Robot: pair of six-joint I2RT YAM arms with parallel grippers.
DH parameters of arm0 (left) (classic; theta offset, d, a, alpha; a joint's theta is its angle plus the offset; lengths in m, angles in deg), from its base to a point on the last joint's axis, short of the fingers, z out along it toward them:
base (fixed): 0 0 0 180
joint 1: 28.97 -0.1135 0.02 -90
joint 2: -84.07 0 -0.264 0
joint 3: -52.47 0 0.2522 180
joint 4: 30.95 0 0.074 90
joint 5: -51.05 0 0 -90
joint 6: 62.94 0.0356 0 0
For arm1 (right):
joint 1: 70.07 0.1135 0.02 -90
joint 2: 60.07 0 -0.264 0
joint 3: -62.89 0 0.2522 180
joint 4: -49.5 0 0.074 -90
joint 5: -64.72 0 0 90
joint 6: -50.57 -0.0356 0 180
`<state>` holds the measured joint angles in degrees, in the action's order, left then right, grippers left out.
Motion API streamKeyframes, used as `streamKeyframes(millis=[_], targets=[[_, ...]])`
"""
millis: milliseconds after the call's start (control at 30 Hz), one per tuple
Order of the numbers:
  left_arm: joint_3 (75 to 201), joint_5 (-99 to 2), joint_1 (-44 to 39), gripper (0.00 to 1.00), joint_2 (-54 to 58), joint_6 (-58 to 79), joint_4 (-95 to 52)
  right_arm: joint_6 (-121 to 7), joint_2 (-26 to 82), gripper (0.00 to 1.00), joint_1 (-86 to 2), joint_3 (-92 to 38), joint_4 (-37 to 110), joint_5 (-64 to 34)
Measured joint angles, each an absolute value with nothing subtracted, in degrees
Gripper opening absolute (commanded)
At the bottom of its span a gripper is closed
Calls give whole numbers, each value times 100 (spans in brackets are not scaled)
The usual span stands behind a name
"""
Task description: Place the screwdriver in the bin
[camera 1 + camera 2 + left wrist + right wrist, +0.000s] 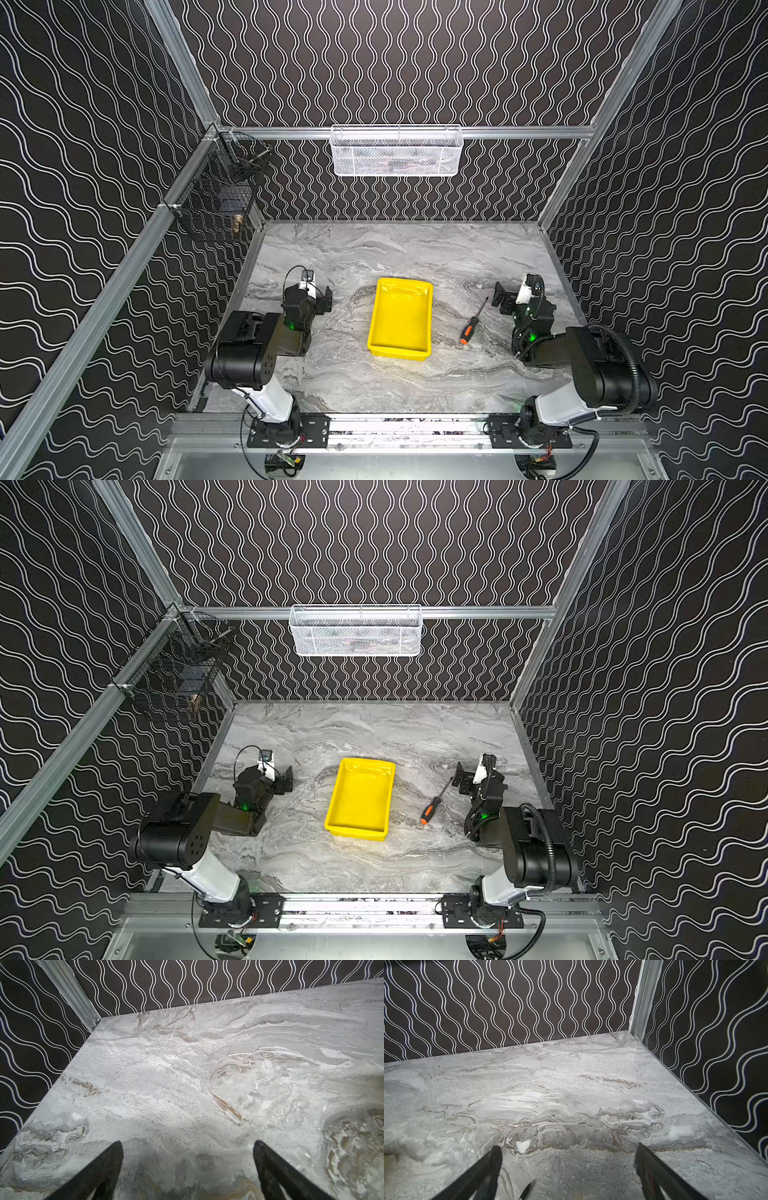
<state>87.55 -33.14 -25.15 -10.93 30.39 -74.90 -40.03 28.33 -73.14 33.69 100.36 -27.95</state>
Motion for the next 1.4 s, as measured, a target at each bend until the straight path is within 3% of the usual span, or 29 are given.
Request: streamKeyframes(millis=[1400], targets=[[8801,-3129,-2441,99,-986,3061,-7250,-3959,2623,100,-7314,3295,9861,-2664]])
